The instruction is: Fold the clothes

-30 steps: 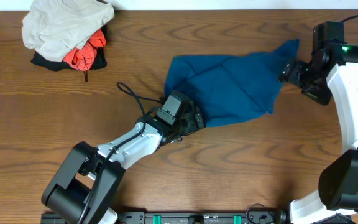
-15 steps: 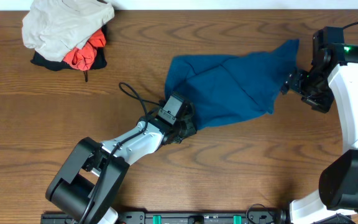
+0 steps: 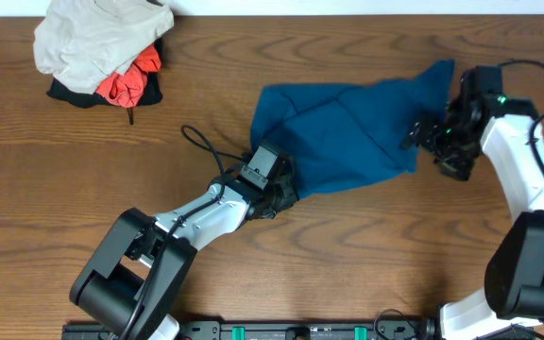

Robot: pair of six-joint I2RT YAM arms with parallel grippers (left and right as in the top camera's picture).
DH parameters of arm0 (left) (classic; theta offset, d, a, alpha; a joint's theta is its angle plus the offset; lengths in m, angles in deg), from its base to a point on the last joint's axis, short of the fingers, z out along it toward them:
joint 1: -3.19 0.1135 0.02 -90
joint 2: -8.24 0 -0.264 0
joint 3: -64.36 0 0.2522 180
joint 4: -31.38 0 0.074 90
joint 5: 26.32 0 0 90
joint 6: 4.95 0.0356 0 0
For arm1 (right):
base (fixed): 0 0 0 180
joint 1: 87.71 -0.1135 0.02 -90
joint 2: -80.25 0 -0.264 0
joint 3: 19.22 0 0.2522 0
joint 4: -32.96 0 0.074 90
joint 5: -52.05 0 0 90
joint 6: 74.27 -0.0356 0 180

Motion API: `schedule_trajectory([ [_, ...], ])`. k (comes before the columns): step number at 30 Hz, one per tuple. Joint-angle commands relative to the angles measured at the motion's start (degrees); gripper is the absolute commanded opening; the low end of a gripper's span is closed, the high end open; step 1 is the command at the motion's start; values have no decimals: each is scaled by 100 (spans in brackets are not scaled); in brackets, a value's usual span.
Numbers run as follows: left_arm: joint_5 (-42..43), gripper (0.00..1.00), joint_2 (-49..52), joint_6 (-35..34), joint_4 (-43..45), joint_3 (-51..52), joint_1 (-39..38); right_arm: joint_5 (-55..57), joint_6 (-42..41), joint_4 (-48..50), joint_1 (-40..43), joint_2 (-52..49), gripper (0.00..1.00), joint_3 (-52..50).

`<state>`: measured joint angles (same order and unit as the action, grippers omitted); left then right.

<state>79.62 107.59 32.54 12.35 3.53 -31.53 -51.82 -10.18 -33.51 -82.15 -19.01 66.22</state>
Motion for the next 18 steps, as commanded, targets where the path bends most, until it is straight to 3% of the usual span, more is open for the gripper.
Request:
schedule_trajectory([
  [1,-203,6,96,39,-92,-7,4,-520,111,389,52,70,95,-323],
  [14,-205,6,96,142,-129,-4,2,-55,490,1952,44,68,68,-389],
  [18,-208,6,96,142,-129,-4,2,-57,450,2011,20,28,72,-398],
])
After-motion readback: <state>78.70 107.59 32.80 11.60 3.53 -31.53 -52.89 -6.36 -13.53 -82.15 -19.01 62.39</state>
